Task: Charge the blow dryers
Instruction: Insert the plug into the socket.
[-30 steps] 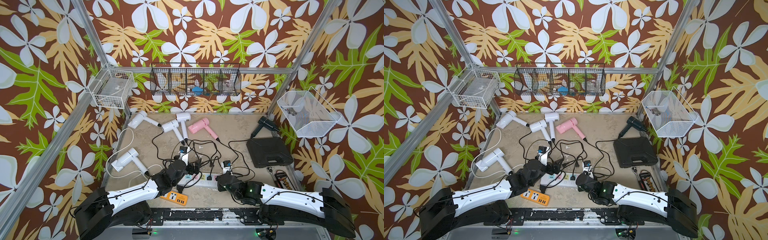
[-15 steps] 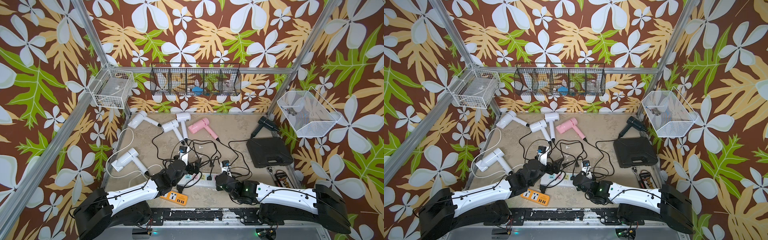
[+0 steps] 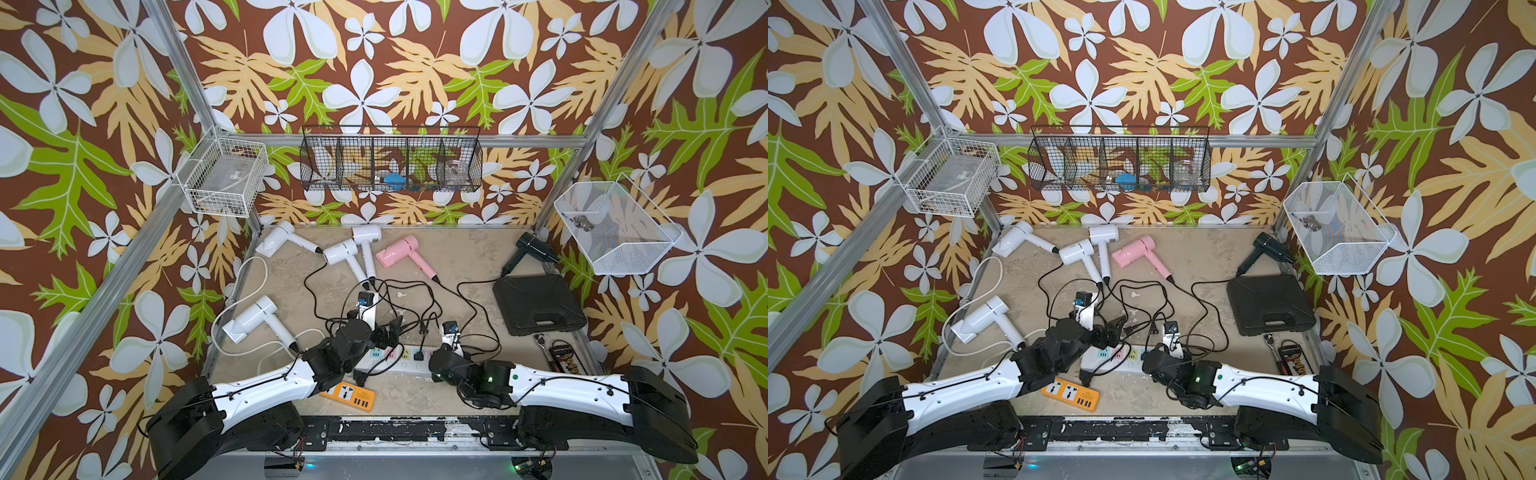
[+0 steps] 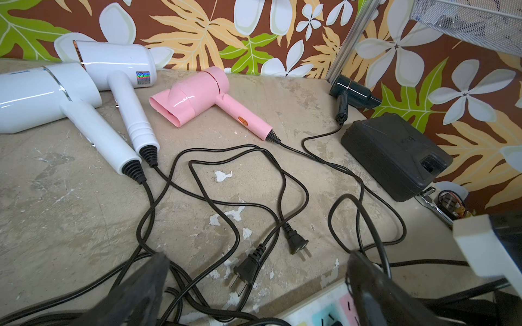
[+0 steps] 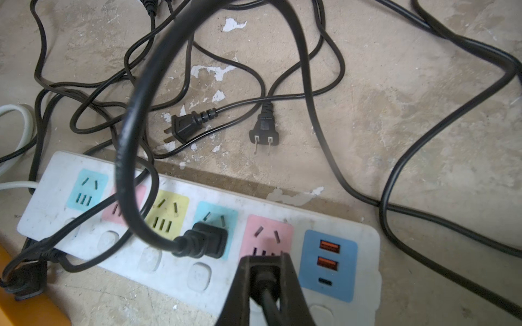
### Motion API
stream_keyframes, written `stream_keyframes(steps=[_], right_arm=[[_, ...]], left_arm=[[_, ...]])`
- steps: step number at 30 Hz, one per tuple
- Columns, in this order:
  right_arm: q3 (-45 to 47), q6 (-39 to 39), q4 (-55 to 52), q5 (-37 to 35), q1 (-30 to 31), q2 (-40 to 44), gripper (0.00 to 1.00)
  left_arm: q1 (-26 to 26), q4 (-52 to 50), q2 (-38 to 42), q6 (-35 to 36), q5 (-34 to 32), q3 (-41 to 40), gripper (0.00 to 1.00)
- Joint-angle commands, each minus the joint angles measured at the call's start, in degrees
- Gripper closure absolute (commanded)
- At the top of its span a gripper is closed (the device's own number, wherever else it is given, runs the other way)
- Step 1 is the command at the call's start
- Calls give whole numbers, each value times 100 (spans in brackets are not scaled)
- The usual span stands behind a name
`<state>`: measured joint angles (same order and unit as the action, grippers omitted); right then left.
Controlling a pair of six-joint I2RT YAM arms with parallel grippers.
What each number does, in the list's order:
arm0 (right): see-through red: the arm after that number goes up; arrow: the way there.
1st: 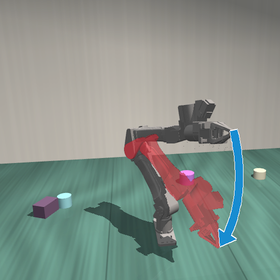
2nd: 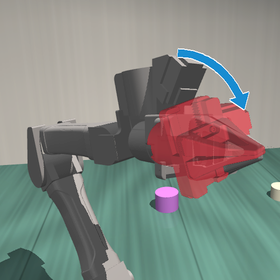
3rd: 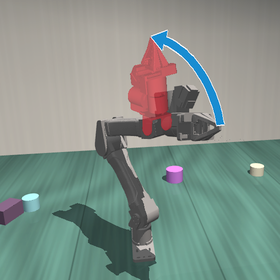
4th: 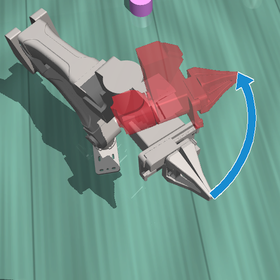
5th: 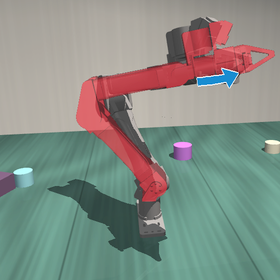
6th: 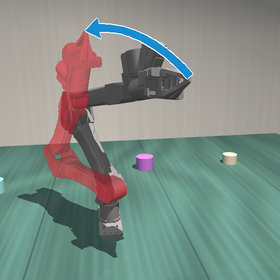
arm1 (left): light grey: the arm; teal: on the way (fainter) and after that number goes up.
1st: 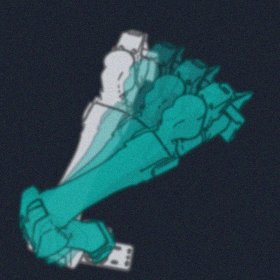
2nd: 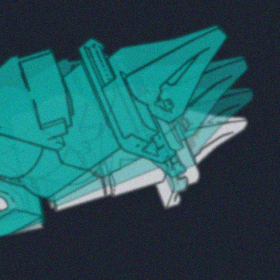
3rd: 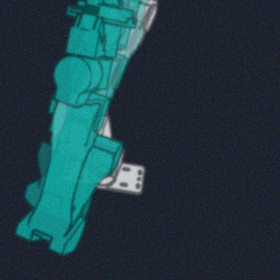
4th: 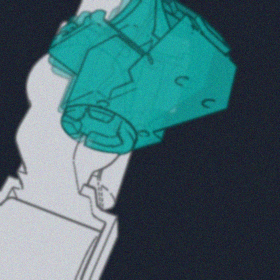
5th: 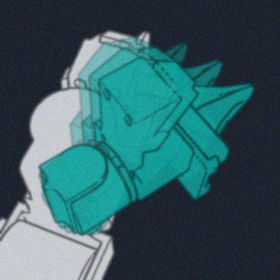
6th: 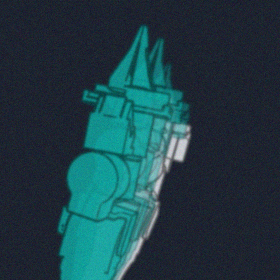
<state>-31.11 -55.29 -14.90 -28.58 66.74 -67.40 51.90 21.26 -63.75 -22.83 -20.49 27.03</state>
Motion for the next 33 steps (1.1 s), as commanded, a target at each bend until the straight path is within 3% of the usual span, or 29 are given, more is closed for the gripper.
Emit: stream_keyframes(steps=[1,33], right_arm=[[-63,-73,-247,-183,45,-75,100],[214,-96,277,-359,184,-209,100]], left_arm=[[-11,28,25,-12,-3,14,0],[-12,42,90,-11,1,-13,0]])
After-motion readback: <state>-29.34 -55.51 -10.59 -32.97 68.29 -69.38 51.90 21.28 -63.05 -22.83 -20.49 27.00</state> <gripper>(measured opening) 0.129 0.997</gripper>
